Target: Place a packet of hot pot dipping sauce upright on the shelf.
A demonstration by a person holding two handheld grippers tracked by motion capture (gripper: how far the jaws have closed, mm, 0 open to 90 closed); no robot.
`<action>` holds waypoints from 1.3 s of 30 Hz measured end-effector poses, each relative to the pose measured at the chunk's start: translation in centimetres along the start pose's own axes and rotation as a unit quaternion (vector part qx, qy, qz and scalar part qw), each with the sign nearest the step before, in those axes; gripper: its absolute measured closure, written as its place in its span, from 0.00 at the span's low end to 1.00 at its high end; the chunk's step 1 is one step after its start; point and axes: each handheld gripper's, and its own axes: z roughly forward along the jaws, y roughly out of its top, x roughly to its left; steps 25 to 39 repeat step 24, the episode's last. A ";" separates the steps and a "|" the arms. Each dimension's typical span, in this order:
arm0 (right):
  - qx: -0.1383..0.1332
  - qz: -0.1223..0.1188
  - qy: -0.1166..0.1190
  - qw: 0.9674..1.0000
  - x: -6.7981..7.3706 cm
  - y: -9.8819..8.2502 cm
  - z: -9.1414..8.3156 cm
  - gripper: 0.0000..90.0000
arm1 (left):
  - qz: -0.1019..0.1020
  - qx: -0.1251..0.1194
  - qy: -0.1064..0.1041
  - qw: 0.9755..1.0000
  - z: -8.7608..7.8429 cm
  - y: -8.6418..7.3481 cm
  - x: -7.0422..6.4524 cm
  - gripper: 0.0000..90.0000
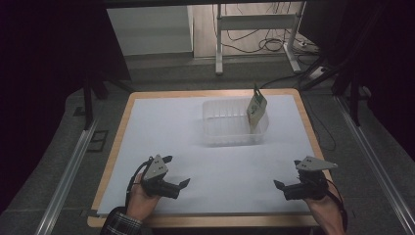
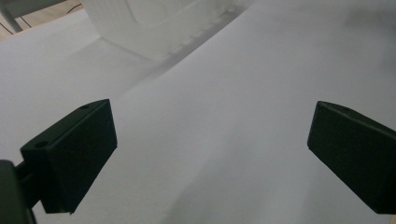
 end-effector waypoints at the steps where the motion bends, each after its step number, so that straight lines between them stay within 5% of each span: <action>1: 0.004 0.001 -0.001 1.000 -0.1 -0.3 0.1 0.00 | 0.000 0.001 0.000 1.000 0.0 0.0 0.0 0.01; 21: 0.048 0.009 -0.008 0.999 -0.9 -2.2 1.5 0.00 | 0.010 0.006 0.006 1.000 0.2 -0.1 -0.1 0.01; 39: 0.047 0.015 -0.006 0.999 -1.0 -2.2 1.5 0.00 | 0.009 0.005 0.007 1.000 0.2 -0.1 -0.1 0.00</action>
